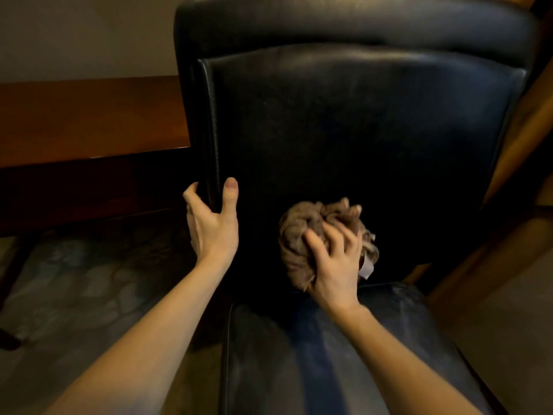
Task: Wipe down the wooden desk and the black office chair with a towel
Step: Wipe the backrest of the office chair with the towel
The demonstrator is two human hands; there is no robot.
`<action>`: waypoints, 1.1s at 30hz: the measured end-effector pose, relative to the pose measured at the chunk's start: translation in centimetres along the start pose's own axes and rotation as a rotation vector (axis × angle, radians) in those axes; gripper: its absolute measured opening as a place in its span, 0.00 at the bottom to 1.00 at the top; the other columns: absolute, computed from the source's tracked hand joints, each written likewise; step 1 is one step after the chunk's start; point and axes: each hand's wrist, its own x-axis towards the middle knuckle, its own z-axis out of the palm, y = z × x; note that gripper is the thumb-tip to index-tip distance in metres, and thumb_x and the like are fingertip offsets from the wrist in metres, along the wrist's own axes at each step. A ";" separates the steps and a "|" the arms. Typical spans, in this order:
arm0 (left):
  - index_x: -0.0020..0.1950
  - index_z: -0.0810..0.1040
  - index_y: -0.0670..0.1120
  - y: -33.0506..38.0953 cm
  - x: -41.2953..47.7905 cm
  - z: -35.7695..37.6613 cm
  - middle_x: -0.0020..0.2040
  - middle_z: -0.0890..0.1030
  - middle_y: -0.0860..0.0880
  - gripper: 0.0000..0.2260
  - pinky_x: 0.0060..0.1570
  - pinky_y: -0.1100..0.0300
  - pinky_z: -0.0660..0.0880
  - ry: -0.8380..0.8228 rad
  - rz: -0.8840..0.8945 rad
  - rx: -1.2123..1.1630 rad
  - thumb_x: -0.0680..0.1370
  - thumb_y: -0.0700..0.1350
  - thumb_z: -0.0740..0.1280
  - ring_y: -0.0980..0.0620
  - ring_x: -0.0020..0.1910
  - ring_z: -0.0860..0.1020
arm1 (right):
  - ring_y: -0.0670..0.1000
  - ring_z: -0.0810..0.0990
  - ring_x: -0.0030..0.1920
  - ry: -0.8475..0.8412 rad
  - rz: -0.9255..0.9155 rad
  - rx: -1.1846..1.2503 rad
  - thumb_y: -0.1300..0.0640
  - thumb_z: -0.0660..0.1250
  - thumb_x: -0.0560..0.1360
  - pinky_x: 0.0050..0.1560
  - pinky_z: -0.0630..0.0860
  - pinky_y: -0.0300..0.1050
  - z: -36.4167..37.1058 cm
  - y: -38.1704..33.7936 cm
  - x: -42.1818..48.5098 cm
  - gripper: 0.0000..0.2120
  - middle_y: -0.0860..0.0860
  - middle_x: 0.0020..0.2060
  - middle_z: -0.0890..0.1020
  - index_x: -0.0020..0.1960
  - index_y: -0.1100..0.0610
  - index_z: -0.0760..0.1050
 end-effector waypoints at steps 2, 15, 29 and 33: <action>0.76 0.57 0.57 -0.1 0.1 -0.1 0.72 0.72 0.48 0.47 0.63 0.46 0.70 -0.005 0.006 -0.009 0.65 0.84 0.52 0.45 0.68 0.72 | 0.63 0.69 0.64 -0.038 -0.020 0.016 0.48 0.66 0.76 0.71 0.60 0.74 1.4 0.2 -3.3 0.21 0.58 0.64 0.70 0.68 0.51 0.71; 0.79 0.52 0.56 1.8 -0.4 -0.7 0.76 0.68 0.46 0.48 0.65 0.46 0.66 -0.143 0.001 0.061 0.66 0.82 0.49 0.41 0.72 0.69 | 0.64 0.73 0.63 -0.073 0.101 0.051 0.49 0.68 0.76 0.63 0.73 0.62 -6.3 0.5 -4.2 0.21 0.60 0.62 0.79 0.67 0.56 0.78; 0.78 0.55 0.55 0.2 0.7 -0.5 0.73 0.69 0.49 0.46 0.61 0.50 0.66 -0.118 0.072 0.038 0.67 0.81 0.50 0.45 0.70 0.70 | 0.66 0.68 0.63 -0.400 0.379 -0.118 0.49 0.65 0.73 0.60 0.73 0.70 2.1 0.9 -9.8 0.23 0.61 0.61 0.75 0.67 0.52 0.70; 0.77 0.54 0.55 0.4 0.6 -0.6 0.73 0.69 0.49 0.46 0.60 0.51 0.65 -0.132 0.068 0.045 0.67 0.81 0.49 0.46 0.70 0.70 | 0.64 0.63 0.70 -0.703 0.600 -0.125 0.50 0.64 0.76 0.71 0.64 0.65 2.9 0.4 -8.6 0.27 0.54 0.70 0.70 0.75 0.48 0.67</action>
